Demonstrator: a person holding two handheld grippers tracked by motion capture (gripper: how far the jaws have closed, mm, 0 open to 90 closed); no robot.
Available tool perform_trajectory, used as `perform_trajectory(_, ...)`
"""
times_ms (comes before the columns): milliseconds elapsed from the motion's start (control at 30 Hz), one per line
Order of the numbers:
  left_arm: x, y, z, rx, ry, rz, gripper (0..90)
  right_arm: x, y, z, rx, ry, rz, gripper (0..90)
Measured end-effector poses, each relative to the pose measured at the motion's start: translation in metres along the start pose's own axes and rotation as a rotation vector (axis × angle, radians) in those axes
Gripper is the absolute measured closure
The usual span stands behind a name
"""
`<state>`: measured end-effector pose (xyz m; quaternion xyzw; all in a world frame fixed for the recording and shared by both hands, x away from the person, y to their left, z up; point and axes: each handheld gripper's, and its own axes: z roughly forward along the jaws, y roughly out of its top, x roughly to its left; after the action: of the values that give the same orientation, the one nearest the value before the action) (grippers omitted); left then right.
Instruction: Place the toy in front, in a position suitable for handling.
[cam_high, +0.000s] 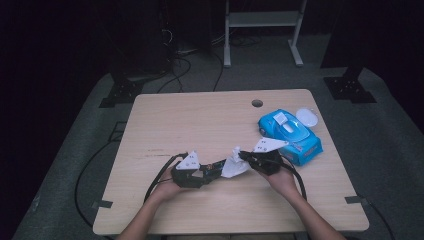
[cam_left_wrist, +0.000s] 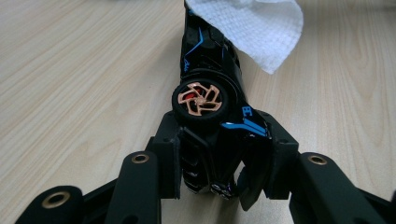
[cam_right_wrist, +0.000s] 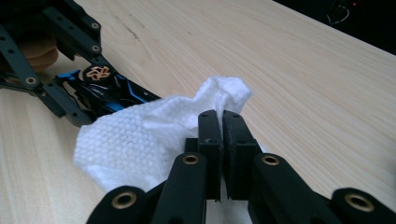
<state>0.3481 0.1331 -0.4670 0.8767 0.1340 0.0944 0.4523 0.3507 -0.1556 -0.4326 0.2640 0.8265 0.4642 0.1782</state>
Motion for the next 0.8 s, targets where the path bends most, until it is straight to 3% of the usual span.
perform_trajectory(133, 0.0, 0.0, 0.001, 0.001, -0.001, 0.001, 57.7, 0.013, 0.008, 0.013, -0.011, 0.057, -0.001, 86.3)
perform_trajectory(200, 0.0, 0.0, 0.001, 0.003, 0.001, 0.007, 57.6, 0.022, 0.013, 0.022, -0.023, 0.107, 0.004, 86.3)
perform_trajectory(333, 0.0, 0.0, 0.001, 0.005, 0.0, 0.004, 57.6, 0.046, 0.024, 0.04, -0.025, 0.163, -0.061, 86.2)
perform_trajectory(400, 0.0, 0.0, 0.001, 0.004, -0.002, 0.001, 57.5, 0.049, 0.027, 0.041, -0.017, 0.157, -0.081, 86.2)
perform_trajectory(567, 0.0, -0.001, 0.0, 0.005, 0.003, 0.009, 57.6, 0.031, 0.019, 0.028, -0.002, 0.1, -0.061, 86.3)
perform_trajectory(667, 0.0, -0.001, 0.0, 0.007, 0.003, 0.012, 57.6, 0.01, 0.009, 0.014, -0.008, 0.061, 0.0, 86.3)
perform_trajectory(800, 0.001, 0.0, 0.0, 0.008, 0.002, 0.012, 57.6, -0.007, -0.001, 0.0, -0.011, 0.026, 0.043, 86.3)
